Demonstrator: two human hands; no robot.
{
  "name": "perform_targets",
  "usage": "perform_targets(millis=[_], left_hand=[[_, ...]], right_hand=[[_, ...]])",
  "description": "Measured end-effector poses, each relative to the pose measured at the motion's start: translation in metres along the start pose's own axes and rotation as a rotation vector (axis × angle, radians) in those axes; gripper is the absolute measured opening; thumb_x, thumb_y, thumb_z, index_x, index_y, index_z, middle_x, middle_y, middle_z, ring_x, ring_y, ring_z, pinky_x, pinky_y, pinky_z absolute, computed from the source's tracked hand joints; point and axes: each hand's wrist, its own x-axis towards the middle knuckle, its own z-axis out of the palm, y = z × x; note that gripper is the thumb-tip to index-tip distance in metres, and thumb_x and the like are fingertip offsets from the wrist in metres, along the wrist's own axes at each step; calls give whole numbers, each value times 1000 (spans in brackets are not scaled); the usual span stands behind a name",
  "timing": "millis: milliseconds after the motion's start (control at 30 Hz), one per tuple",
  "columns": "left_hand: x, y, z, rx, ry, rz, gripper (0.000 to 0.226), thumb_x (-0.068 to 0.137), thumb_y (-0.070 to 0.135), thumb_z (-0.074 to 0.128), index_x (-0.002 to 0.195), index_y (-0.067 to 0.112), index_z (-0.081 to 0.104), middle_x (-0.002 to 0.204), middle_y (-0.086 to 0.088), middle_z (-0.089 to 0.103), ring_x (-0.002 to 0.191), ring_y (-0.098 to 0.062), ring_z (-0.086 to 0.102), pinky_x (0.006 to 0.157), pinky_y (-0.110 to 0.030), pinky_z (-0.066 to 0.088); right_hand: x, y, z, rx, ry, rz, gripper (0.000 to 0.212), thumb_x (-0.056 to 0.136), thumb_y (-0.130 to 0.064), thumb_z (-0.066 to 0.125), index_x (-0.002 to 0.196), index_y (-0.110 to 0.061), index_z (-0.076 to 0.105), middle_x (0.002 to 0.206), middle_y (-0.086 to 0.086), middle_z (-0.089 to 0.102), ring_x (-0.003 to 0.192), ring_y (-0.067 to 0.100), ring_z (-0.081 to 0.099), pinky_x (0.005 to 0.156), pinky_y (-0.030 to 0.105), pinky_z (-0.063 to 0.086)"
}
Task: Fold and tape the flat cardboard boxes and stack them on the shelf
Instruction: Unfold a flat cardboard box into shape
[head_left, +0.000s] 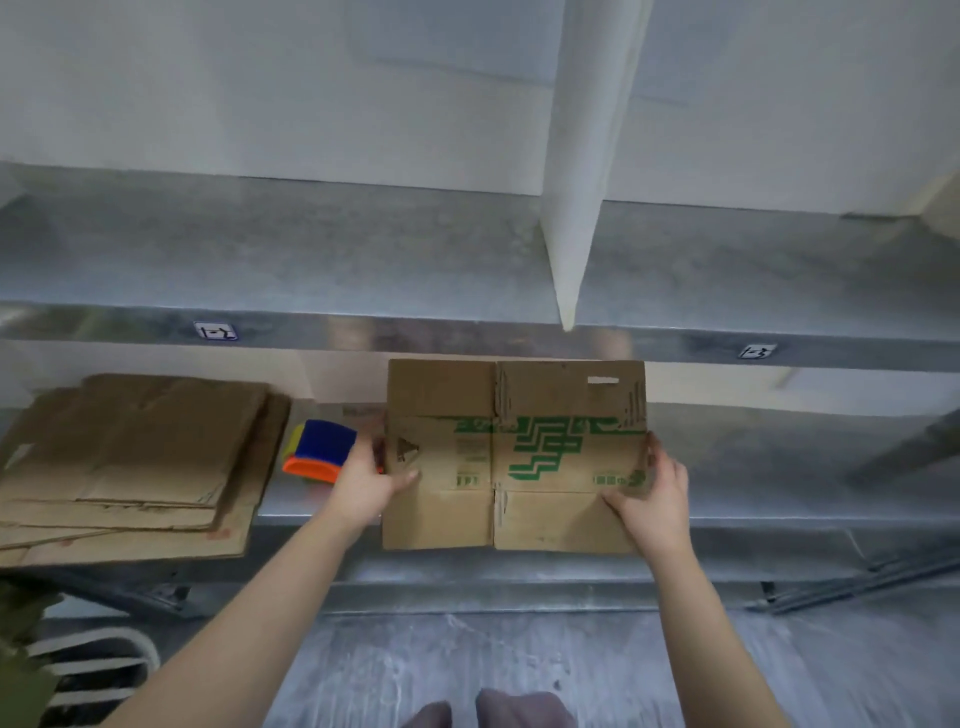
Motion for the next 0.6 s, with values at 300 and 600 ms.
perform_targets(millis=[300, 600], left_hand=[[1, 25, 45, -68, 88, 76, 70, 86, 11, 70, 139, 34, 30, 129, 5, 53, 118, -17, 53, 101, -37, 45], [-24, 18, 90, -89, 20, 15, 85, 91, 22, 66, 152, 32, 7, 154, 16, 18, 140, -1, 17, 117, -33, 18]], right_hand=[[38, 19, -37, 251, 95, -22, 70, 77, -1, 76, 134, -25, 43, 129, 0, 54, 117, 20, 56, 95, 30, 44], [27, 55, -60, 442, -169, 94, 79, 83, -10, 75, 144, -27, 28, 151, 1, 38, 137, 18, 39, 114, 42, 34]])
